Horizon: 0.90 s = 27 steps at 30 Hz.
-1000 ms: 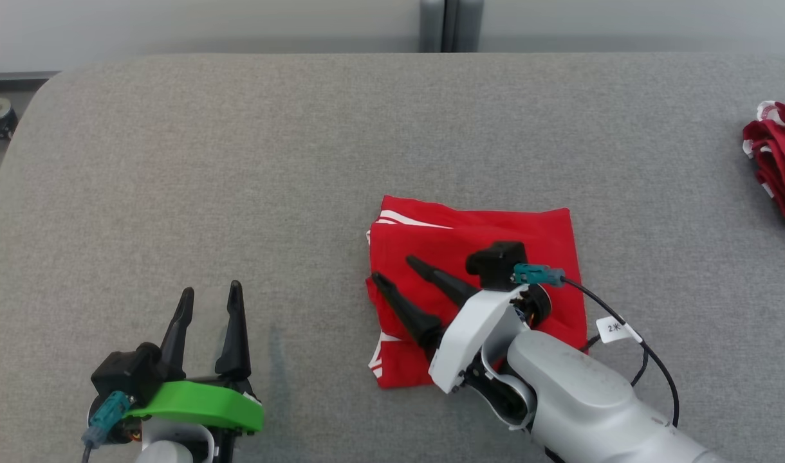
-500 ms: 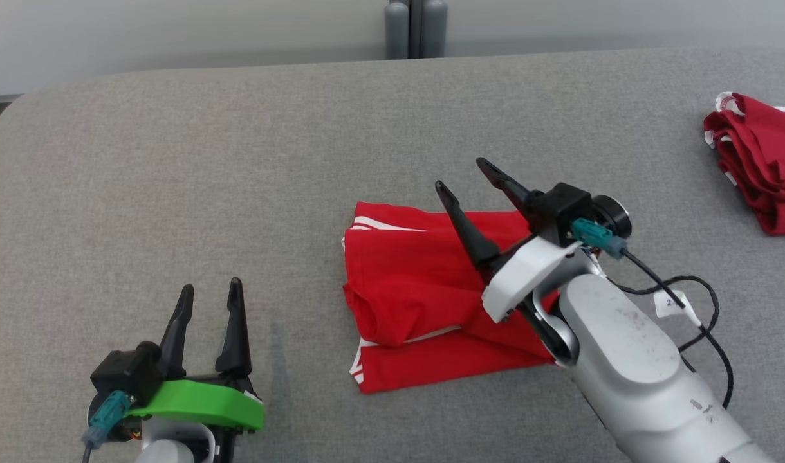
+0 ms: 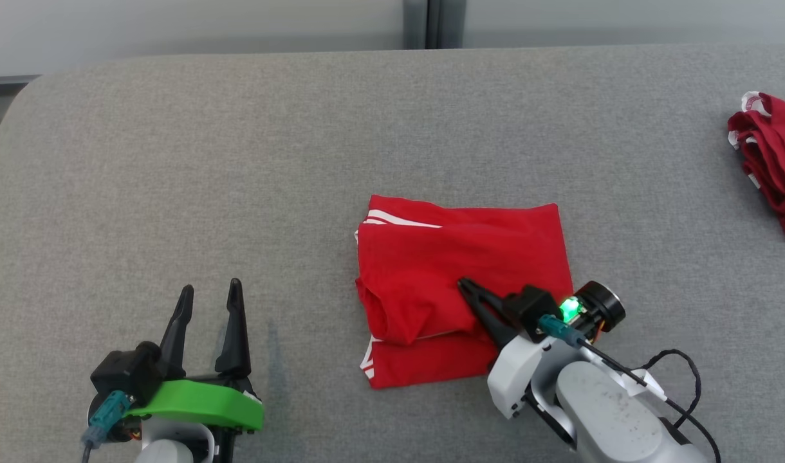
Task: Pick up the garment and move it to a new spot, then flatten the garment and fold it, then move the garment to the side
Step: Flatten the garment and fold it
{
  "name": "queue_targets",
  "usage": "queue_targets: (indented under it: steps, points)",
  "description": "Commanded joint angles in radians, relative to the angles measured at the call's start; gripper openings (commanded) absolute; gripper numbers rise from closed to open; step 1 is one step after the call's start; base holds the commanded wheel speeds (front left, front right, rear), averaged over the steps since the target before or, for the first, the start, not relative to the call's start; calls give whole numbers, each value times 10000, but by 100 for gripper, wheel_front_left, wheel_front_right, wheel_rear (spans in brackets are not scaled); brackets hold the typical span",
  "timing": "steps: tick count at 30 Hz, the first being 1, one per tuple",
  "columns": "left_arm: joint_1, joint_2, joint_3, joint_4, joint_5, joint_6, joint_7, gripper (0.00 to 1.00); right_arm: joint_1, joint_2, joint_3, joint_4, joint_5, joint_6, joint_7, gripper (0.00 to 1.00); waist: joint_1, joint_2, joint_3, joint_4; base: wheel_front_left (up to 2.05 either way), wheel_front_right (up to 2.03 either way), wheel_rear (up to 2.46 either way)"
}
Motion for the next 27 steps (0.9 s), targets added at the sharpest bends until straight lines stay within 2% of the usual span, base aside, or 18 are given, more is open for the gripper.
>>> queue_targets:
  steps: [1,9,17,21,25,26,27]
  points:
    - [-178,-18,58,13,28,-30,-28,100,109,-32,202,4,116,-6,-40,0,0,-1,34,46,0,0,0]
    - [-235,-56,-1,92,55,-64,-28,100,-119,-34,1938,163,833,-6,-40,0,0,-1,80,203,0,0,0]
    - [-174,-84,91,116,72,-78,-28,100,-301,-37,3142,344,1275,-6,-41,0,0,-1,81,187,0,0,0]
    - [-167,-94,114,150,108,-85,-28,100,-437,-35,3388,166,1568,-6,-41,0,0,-1,21,71,0,0,0]
    - [-135,-86,185,46,253,-91,-28,100,-418,-35,2852,-418,1790,-6,-41,0,0,-1,-151,-150,0,0,0]
    - [-121,-91,203,1,288,-92,-28,100,-360,-38,2618,-564,1763,-6,-41,2,0,-1,-215,-204,0,0,0]
    - [-91,-104,212,-61,299,-94,-28,100,-250,-37,2325,-746,1706,-6,-41,20,0,-1,-289,-268,0,0,0]
